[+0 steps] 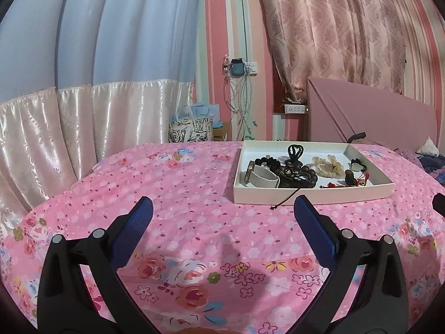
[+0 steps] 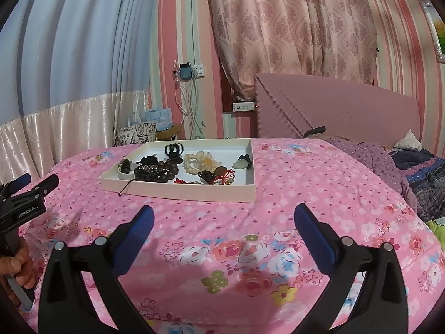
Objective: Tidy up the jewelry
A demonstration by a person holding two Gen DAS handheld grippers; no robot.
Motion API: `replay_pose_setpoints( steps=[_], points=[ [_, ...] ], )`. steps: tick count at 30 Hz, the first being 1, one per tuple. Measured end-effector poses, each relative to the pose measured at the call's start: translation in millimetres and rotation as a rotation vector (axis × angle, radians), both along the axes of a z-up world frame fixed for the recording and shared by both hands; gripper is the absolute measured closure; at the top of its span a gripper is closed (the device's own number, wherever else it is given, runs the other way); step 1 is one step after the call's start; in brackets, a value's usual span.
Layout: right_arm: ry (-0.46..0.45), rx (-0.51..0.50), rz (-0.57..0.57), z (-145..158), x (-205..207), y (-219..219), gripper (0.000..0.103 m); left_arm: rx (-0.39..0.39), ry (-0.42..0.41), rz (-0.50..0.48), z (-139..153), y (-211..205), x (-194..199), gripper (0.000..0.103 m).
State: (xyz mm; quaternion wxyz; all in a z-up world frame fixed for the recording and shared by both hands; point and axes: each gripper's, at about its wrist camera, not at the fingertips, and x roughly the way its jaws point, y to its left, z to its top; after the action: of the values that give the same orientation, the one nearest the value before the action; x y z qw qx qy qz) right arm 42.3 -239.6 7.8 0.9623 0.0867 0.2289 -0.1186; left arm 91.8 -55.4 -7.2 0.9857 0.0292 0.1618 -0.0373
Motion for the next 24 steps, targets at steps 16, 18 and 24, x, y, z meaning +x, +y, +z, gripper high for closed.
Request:
replay_pose_setpoints(
  steps=[16,18,24],
  points=[
    [-0.002,0.005,-0.008,-1.8,-0.3,-1.3,0.003,-0.009,-0.009,-0.008,0.7,1.8,-2.8,0.003],
    [-0.002,0.004,-0.007,-2.0,-0.2,-0.8,0.003,-0.009,-0.009,-0.008,0.7,1.6,-3.1,0.003],
    [-0.004,0.005,-0.012,-2.0,-1.2,-2.1,0.003,-0.01,-0.009,-0.007,0.5,2.2,-3.4,0.003]
  ],
)
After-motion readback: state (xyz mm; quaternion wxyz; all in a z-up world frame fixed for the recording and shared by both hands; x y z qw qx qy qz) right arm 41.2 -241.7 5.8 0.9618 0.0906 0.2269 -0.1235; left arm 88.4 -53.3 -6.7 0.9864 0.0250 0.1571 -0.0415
